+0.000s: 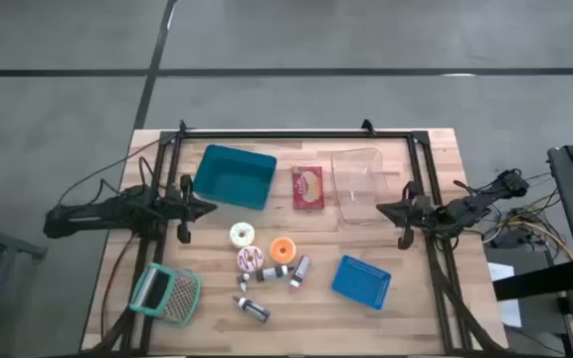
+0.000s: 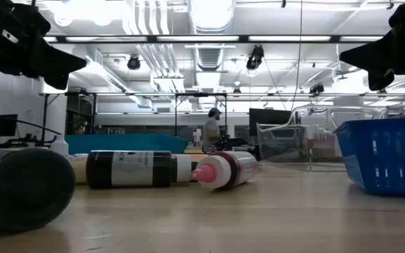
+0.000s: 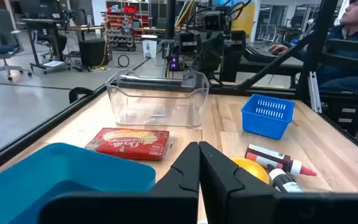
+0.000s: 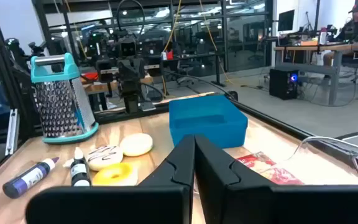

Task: Pick & Place Food Item
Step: Put the pink food coloring bottle into the transparent bin

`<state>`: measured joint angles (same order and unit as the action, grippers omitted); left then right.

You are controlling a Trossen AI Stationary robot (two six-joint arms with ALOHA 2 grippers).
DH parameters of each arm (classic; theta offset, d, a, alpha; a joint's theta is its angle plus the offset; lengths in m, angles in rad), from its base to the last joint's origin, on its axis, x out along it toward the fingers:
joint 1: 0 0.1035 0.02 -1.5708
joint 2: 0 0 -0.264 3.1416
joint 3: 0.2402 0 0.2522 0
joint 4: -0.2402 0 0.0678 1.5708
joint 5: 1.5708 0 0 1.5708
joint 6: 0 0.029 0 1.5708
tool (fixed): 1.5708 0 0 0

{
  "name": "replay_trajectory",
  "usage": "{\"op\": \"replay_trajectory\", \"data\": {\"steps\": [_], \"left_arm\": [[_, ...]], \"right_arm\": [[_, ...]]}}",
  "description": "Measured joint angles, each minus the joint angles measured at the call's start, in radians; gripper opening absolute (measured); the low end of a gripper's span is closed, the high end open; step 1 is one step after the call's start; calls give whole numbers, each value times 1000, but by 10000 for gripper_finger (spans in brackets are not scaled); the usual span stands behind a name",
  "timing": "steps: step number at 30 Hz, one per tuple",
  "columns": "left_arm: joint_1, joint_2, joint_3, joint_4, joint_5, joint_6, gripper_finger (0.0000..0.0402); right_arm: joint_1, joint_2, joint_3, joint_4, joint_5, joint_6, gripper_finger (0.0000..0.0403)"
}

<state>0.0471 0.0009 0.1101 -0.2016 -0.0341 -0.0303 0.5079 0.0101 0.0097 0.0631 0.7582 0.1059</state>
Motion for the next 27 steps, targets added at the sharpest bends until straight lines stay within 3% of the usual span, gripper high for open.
{"op": "replay_trajectory", "data": {"steps": [7,13,27], "left_arm": [[0,0,0,0,-11,-7,5],[0,0,0,-3,-159,-53,5],[0,0,0,7,-166,-79,5]], "right_arm": [[0,0,0,0,0,23,8],[0,0,0,0,0,23,8],[0,0,0,0,3,10,8]]}}
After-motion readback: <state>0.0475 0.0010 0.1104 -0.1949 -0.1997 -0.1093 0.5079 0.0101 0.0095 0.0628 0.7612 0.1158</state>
